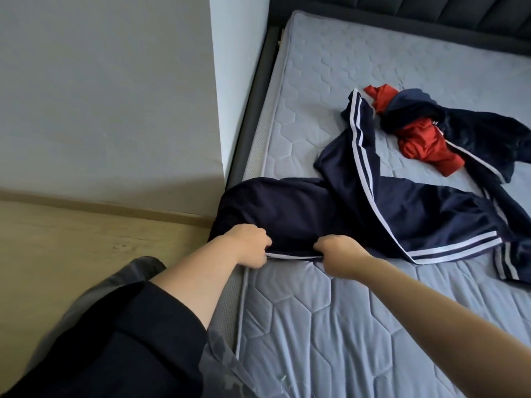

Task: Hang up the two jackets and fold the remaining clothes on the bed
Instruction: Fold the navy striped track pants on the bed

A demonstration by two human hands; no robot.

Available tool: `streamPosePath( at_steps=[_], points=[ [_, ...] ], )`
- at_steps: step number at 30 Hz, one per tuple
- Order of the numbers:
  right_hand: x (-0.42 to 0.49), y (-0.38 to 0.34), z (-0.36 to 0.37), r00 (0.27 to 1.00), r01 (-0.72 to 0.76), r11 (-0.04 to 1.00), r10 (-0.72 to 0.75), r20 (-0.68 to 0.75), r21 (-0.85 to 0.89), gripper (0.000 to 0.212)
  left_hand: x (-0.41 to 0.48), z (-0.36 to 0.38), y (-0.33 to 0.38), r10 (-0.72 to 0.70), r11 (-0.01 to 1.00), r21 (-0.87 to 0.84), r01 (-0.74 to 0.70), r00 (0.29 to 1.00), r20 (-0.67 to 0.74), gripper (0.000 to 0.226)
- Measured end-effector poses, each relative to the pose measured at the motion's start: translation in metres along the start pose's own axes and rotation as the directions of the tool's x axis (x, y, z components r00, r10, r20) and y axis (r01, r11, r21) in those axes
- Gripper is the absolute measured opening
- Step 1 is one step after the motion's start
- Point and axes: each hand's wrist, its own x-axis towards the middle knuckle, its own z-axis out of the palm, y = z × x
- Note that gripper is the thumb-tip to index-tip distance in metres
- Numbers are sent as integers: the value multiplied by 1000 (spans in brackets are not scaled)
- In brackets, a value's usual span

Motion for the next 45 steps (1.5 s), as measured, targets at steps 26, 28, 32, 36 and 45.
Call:
streamPosePath(
  at_steps=[26, 28, 32, 36, 45],
  points=[
    [47, 10, -88, 890, 204, 150, 383, -247, 968, 28, 9, 7, -26, -506, 697, -717, 21, 722, -472, 25],
    [34, -12, -78, 967, 198, 527, 34, -254, 827, 28, 6, -5, -36, -702, 327, -945, 8, 671, -237, 23],
    [30, -30, -50, 995, 83, 756, -100, -10, 649, 33, -7, -10, -43, -592, -330, -944, -16, 782, 194, 36],
    [49, -21, -46, 894, -70, -293, 405, 191, 953, 13, -16, -7, -41, -558, -405, -914, -24, 798, 226, 38],
    [74, -52, -76, 821, 224, 99, 517, -242, 970, 31, -29, -13, -60, -523, -614, -784, -93, 791, 316, 38]
  ],
)
